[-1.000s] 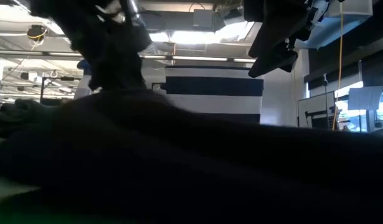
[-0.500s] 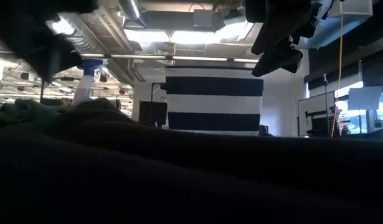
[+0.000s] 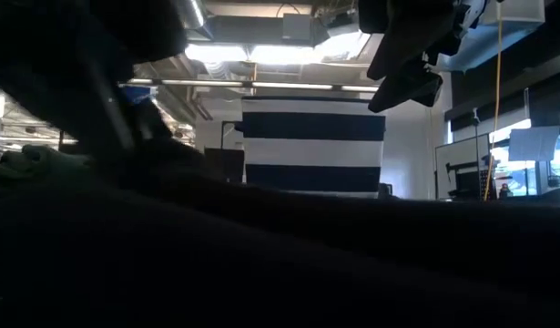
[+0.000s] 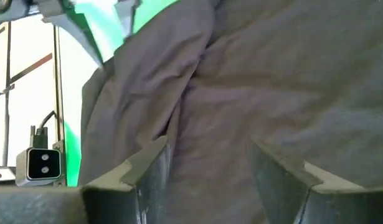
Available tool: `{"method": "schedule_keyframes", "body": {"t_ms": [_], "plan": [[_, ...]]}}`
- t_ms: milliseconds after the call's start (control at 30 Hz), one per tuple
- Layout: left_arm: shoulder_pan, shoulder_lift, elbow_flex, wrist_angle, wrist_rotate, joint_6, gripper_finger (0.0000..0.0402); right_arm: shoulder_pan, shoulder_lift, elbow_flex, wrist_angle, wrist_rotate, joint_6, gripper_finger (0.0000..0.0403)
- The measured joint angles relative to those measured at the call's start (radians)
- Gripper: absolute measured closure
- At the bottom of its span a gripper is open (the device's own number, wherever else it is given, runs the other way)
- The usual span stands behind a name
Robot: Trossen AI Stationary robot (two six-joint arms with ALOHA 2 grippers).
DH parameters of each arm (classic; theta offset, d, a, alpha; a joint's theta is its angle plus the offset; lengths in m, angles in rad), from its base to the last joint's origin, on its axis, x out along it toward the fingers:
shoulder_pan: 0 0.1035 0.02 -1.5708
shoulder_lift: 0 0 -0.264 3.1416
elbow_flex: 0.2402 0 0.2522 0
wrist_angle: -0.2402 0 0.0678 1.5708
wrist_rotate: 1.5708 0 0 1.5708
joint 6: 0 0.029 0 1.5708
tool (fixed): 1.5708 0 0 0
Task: Fold Laundry from Bin
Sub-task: Fold the black shirt
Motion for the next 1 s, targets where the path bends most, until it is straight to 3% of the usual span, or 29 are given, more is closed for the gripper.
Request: {"method": "schedule_keyframes", "body": {"t_ms": [100,233,300,367,467,667,833,1000], "plan": [[0.093,-0.057,0.0,0.033,-0.032,0.106,0.0235,0.001,0.0,0.0,0.0,0.0,0.001,0.0189],[0.257,-0.078,0.002,0.032,-0.22,0.147,0.0243,0.001,0.0,0.0,0.0,0.0,0.001,0.0189],[0.345,-0.076,-0.001,0.003,-0.25,0.13,0.0247,0.001,0.0,0.0,0.0,0.0,0.01,0.0189],[0.414,-0.078,-0.001,0.011,-0.166,0.093,0.0251,0.001,0.0,0.0,0.001,-0.01,0.033,0.0189],[0.44,-0.136,0.003,0.004,0.051,0.1,0.0262,0.015,0.0,0.005,0.001,-0.047,0.054,0.0189],[0.293,-0.306,0.023,-0.124,0.212,0.118,0.0283,0.099,-0.001,0.013,0.005,-0.001,0.056,0.0189],[0.081,-0.298,0.005,-0.369,0.142,0.06,0.0291,0.152,-0.001,0.013,0.006,0.084,0.059,0.0189],[-0.063,-0.157,-0.025,-0.333,0.084,0.04,0.0296,0.157,-0.001,0.013,0.006,0.106,0.059,0.0189]]}}
